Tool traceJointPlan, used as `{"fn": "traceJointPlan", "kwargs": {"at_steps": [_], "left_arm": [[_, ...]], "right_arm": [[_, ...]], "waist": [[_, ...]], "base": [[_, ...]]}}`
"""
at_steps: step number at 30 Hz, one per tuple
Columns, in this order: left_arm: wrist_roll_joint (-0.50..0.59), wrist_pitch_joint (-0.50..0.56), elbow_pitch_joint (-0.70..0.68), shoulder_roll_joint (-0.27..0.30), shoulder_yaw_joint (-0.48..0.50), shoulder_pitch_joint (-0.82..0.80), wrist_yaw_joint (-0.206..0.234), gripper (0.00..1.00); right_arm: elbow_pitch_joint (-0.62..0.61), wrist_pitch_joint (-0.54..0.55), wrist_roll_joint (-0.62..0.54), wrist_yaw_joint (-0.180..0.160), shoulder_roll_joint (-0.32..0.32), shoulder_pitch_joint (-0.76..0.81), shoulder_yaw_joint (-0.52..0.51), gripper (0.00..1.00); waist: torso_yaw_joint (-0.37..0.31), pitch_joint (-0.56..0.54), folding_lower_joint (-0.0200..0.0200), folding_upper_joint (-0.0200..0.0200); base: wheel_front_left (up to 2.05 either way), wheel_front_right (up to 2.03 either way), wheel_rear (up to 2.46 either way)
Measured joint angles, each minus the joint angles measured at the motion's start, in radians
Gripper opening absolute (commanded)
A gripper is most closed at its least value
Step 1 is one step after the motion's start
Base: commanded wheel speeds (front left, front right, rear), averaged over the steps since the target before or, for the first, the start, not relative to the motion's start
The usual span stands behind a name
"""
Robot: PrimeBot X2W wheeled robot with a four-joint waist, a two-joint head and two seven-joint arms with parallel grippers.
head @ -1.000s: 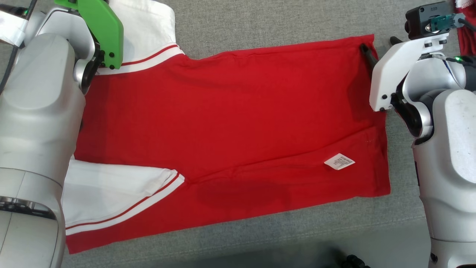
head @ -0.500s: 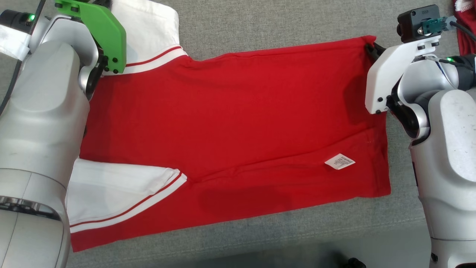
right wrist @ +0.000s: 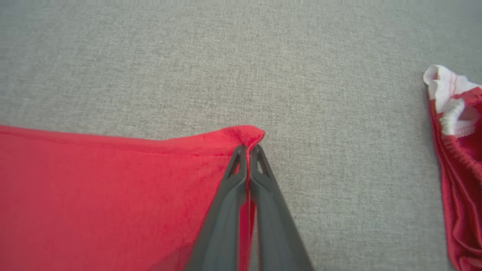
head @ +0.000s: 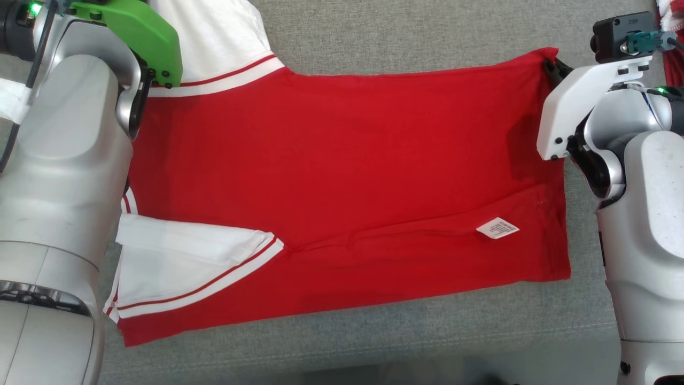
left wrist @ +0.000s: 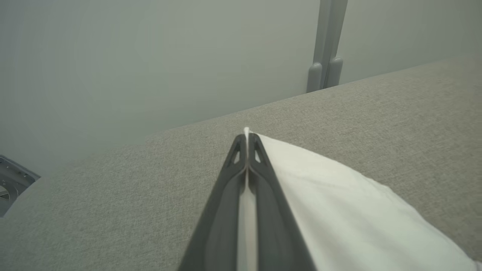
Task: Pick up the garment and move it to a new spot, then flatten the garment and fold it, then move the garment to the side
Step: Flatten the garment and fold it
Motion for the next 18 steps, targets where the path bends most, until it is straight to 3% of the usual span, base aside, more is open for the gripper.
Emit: {"fn": "traceJointPlan", "kwargs": {"at_steps": [9,18], "left_arm": [[-0.044,-0.066,-0.063,-0.051,0.027,0.097,0.012,0.0],[-0.086,-0.079,-0.281,-0.057,0.063,0.358,0.052,0.0]], "right_arm": [[-0.01,-0.024,0.027,0.0,-0.048,0.053,-0.014,0.0],[-0.047,-0.065,0.067,0.0,-0.111,0.181,0.025,0.0]], "waist": [[0.054,-0.037,0.0,0.0],[0.1,-0.138,0.0,0.0]], "base": [[0.0,0.0,0.0],[0.0,0.0,0.0]]}}
